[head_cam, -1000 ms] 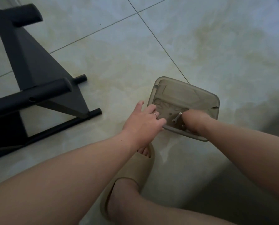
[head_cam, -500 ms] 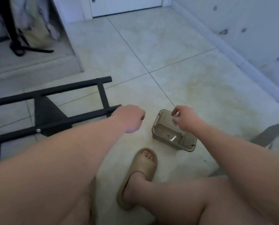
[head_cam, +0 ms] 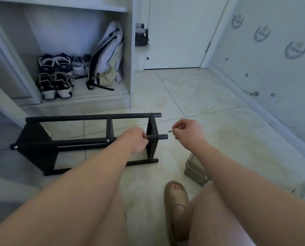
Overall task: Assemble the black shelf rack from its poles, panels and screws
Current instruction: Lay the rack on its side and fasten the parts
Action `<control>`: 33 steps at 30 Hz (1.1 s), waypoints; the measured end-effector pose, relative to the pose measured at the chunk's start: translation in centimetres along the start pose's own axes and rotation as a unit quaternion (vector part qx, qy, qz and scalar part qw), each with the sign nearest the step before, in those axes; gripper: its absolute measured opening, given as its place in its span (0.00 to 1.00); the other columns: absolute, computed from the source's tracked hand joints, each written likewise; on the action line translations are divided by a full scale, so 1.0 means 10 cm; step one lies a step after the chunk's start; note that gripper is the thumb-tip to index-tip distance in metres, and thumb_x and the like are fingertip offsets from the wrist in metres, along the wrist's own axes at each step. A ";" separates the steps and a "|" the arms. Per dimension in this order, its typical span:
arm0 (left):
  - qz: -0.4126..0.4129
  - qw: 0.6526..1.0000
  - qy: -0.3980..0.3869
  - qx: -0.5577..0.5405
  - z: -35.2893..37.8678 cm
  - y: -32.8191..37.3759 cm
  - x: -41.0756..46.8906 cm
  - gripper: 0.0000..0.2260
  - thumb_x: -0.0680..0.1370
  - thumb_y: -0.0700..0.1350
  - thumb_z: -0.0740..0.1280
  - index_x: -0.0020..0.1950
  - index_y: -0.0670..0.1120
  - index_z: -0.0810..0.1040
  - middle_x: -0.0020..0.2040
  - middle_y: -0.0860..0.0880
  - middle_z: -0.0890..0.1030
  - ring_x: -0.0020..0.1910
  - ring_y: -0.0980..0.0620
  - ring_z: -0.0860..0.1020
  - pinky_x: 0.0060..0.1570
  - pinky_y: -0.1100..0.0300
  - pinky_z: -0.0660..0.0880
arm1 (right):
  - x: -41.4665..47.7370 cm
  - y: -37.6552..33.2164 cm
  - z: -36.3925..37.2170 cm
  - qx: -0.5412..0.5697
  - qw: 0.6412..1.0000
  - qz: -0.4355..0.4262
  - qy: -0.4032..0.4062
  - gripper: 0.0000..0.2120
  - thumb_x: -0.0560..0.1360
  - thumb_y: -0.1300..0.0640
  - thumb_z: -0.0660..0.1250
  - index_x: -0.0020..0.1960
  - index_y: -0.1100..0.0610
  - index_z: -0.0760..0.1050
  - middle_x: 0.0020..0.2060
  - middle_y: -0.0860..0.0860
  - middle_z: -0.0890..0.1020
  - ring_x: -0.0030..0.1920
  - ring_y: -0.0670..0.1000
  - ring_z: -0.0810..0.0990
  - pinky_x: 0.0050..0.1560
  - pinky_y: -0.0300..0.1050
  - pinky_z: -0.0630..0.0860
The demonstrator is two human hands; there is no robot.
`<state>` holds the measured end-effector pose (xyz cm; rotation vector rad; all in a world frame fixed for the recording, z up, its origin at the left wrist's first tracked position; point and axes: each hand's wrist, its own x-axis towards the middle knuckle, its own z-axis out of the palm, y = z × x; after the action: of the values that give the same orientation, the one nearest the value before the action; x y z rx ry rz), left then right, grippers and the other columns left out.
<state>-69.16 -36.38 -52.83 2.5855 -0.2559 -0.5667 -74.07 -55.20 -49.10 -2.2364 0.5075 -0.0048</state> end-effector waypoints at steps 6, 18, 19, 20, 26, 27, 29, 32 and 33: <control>-0.022 0.998 -0.009 0.052 -0.08 -0.28 -0.02 0.17 0.80 0.53 0.65 0.69 0.56 0.73 0.66 0.50 0.77 0.66 0.45 0.73 0.65 0.50 0.70 | 0.06 0.01 0.26 0.019 1.000 0.021 0.000 0.10 0.76 0.62 0.64 0.41 0.50 0.80 0.34 0.48 0.84 0.40 0.49 0.84 0.38 0.43 0.78; 0.043 0.969 -0.073 0.232 0.20 -0.66 0.78 0.24 0.80 0.45 0.63 0.76 0.52 0.63 0.71 0.46 0.73 0.69 0.44 0.69 0.68 0.46 0.66 | 0.70 0.06 0.66 0.017 0.997 0.031 -0.072 0.01 0.76 0.62 0.70 0.46 0.59 0.79 0.36 0.56 0.86 0.43 0.57 0.87 0.50 0.57 0.84; 0.045 0.969 -0.076 0.229 0.26 -0.66 0.83 0.23 0.80 0.43 0.62 0.75 0.52 0.64 0.68 0.47 0.74 0.66 0.44 0.71 0.65 0.47 0.68 | 0.73 0.06 0.69 0.019 0.996 0.032 -0.078 0.01 0.76 0.63 0.70 0.45 0.59 0.80 0.36 0.56 0.86 0.42 0.57 0.87 0.49 0.55 0.85; 0.045 0.971 -0.077 0.220 0.31 -0.66 0.88 0.22 0.80 0.42 0.62 0.74 0.52 0.65 0.66 0.46 0.75 0.64 0.44 0.72 0.61 0.48 0.69 | 0.76 0.06 0.71 0.025 0.996 0.032 -0.084 0.01 0.76 0.63 0.70 0.46 0.59 0.80 0.35 0.55 0.86 0.41 0.56 0.87 0.48 0.53 0.85; 0.025 0.981 -0.066 0.178 0.38 -0.60 1.01 0.13 0.83 0.47 0.61 0.68 0.54 0.71 0.58 0.47 0.77 0.56 0.44 0.75 0.50 0.51 0.69 | 0.87 0.15 0.72 -0.017 0.993 0.040 -0.109 0.02 0.74 0.64 0.70 0.43 0.59 0.79 0.33 0.54 0.86 0.43 0.59 0.86 0.48 0.55 0.84; 0.018 0.982 -0.083 0.167 0.35 -0.58 1.00 0.13 0.83 0.49 0.60 0.67 0.54 0.72 0.58 0.48 0.77 0.56 0.45 0.76 0.51 0.51 0.71 | 0.86 0.17 0.70 -0.036 0.992 0.042 -0.116 0.02 0.74 0.63 0.71 0.43 0.59 0.79 0.32 0.54 0.86 0.43 0.60 0.86 0.49 0.56 0.84; 0.008 0.979 -0.131 0.154 0.30 -0.55 0.95 0.14 0.83 0.52 0.61 0.69 0.52 0.74 0.60 0.48 0.78 0.58 0.45 0.76 0.55 0.51 0.74 | 0.81 0.23 0.65 -0.065 0.989 0.047 -0.121 0.03 0.73 0.62 0.72 0.43 0.58 0.79 0.31 0.52 0.85 0.43 0.59 0.86 0.47 0.54 0.85; 0.002 0.968 -0.195 0.156 0.27 -0.52 0.82 0.19 0.82 0.53 0.64 0.70 0.47 0.75 0.63 0.46 0.78 0.61 0.44 0.77 0.60 0.52 0.74 | 0.73 0.30 0.58 -0.087 0.987 0.047 -0.128 0.03 0.73 0.62 0.72 0.43 0.59 0.78 0.31 0.53 0.85 0.43 0.59 0.86 0.46 0.54 0.84; 0.000 0.965 -0.210 0.159 0.28 -0.51 0.77 0.20 0.82 0.53 0.65 0.70 0.46 0.75 0.63 0.46 0.78 0.61 0.44 0.77 0.61 0.52 0.74 | 0.69 0.33 0.56 -0.090 0.986 0.047 -0.134 0.03 0.74 0.63 0.72 0.43 0.60 0.78 0.32 0.53 0.86 0.43 0.59 0.86 0.48 0.57 0.84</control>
<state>-63.07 -35.21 -60.23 2.7395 -0.5232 -1.1598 -67.95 -55.52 -56.29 -2.3375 0.4813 0.3999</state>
